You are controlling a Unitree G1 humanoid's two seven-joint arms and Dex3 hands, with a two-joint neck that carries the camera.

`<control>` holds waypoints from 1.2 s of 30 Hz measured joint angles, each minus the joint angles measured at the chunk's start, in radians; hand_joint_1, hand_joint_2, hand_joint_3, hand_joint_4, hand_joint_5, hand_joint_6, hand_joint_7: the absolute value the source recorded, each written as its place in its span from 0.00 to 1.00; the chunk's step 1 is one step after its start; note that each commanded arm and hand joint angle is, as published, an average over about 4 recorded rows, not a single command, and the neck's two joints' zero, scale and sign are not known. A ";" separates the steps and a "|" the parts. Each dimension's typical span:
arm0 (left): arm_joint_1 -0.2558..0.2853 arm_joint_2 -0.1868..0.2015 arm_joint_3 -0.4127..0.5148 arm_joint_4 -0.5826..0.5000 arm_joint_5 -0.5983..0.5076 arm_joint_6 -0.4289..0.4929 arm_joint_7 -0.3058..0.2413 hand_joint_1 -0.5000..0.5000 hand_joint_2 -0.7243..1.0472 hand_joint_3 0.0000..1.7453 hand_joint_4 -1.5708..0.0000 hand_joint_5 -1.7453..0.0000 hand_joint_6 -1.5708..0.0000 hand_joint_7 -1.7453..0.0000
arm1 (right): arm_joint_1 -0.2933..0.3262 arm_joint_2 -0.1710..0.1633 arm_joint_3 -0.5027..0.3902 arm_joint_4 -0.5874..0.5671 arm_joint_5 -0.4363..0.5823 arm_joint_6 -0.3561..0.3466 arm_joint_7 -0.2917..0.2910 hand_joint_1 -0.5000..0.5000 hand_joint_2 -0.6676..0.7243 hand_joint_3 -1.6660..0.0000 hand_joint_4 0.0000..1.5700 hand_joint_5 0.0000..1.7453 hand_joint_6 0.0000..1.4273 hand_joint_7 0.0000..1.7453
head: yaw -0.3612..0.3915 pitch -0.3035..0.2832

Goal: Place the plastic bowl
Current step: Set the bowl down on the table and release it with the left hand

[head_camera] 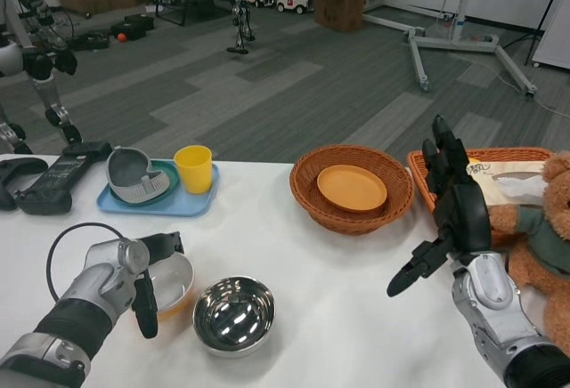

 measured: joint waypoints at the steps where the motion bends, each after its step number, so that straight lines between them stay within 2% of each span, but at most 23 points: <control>1: 0.001 -0.001 0.004 0.000 0.000 0.000 0.000 0.44 0.65 0.26 1.00 0.07 1.00 0.44 | 0.000 0.000 0.000 0.000 0.000 0.000 0.000 0.04 1.00 1.00 0.00 0.00 0.00 0.00 | 0.003 -0.003; 2: 0.002 -0.002 0.011 0.000 0.000 0.000 0.000 0.43 0.65 0.27 1.00 0.13 1.00 0.47 | 0.000 0.000 0.000 0.000 0.000 0.000 0.000 0.04 1.00 1.00 0.00 0.00 0.00 0.00 | 0.008 -0.007; 3: 0.004 -0.004 0.018 -0.001 0.000 -0.001 0.000 0.41 0.65 0.29 1.00 0.24 1.00 0.52 | 0.000 0.000 0.000 0.000 0.000 0.000 0.000 0.04 1.00 1.00 0.00 0.00 0.00 0.00 | 0.010 -0.010; 4: 0.005 -0.005 0.023 -0.001 0.000 -0.001 0.000 0.36 0.65 0.30 1.00 0.37 1.00 0.58 | 0.000 0.000 0.000 0.000 0.000 0.000 0.000 0.04 1.00 1.00 0.00 0.00 0.00 0.00 | 0.012 -0.012; 7: 0.010 -0.006 0.031 -0.005 0.001 -0.001 0.000 0.21 0.65 0.30 1.00 0.62 1.00 0.74 | 0.000 0.000 0.000 0.000 0.000 0.000 0.000 0.04 1.00 1.00 0.00 0.00 0.00 0.00 | 0.020 -0.025; 10: 0.014 -0.006 0.032 -0.012 0.004 -0.001 0.000 0.03 0.69 0.26 1.00 0.76 1.00 0.88 | 0.000 0.000 0.000 0.000 0.001 0.000 0.000 0.04 1.00 1.00 0.00 0.00 0.00 0.00 | 0.030 -0.040; 14: 0.014 -0.006 0.032 -0.016 0.008 -0.001 -0.002 0.02 0.71 0.21 1.00 0.90 1.00 0.98 | 0.000 -0.001 0.000 0.000 0.001 0.000 0.000 0.04 1.00 1.00 0.00 0.00 0.00 0.00 | 0.041 -0.062; 17: 0.014 -0.006 0.032 -0.016 0.012 -0.001 -0.004 0.02 0.75 0.11 1.00 0.94 1.00 1.00 | 0.000 -0.001 0.000 0.000 0.001 0.000 0.000 0.04 1.00 1.00 0.00 0.00 0.00 0.00 | 0.053 -0.080; 19: 0.014 -0.006 0.032 -0.016 0.012 -0.001 -0.006 0.01 0.74 0.06 1.00 0.94 1.00 1.00 | 0.000 -0.001 0.000 0.000 0.001 0.000 0.000 0.04 1.00 1.00 0.00 0.00 0.00 0.00 | 0.061 -0.089; 25: 0.015 -0.006 0.032 -0.020 0.025 -0.001 -0.013 0.00 0.60 0.05 1.00 0.87 1.00 1.00 | 0.000 -0.001 0.000 0.000 0.001 0.000 0.000 0.04 1.00 1.00 0.00 0.00 0.00 0.00 | 0.086 -0.109; 28: 0.019 -0.006 0.033 -0.032 0.031 0.000 -0.019 0.00 0.49 0.05 1.00 0.82 1.00 1.00 | 0.000 -0.001 0.001 0.000 0.001 0.000 0.000 0.04 1.00 1.00 0.00 0.00 0.00 0.00 | 0.095 -0.114; 32: 0.022 -0.006 0.036 -0.050 0.033 0.000 -0.023 0.00 0.40 0.00 1.00 0.82 1.00 1.00 | 0.000 -0.001 0.001 0.000 0.001 0.000 0.000 0.04 1.00 1.00 0.00 0.00 0.00 0.00 | 0.100 -0.117; 36: 0.022 -0.003 0.037 -0.075 0.039 0.001 -0.024 0.00 0.30 0.00 1.00 0.82 1.00 1.00 | 0.000 -0.001 0.005 0.000 0.004 0.000 0.000 0.04 1.00 1.00 0.00 0.00 0.00 0.00 | 0.116 -0.119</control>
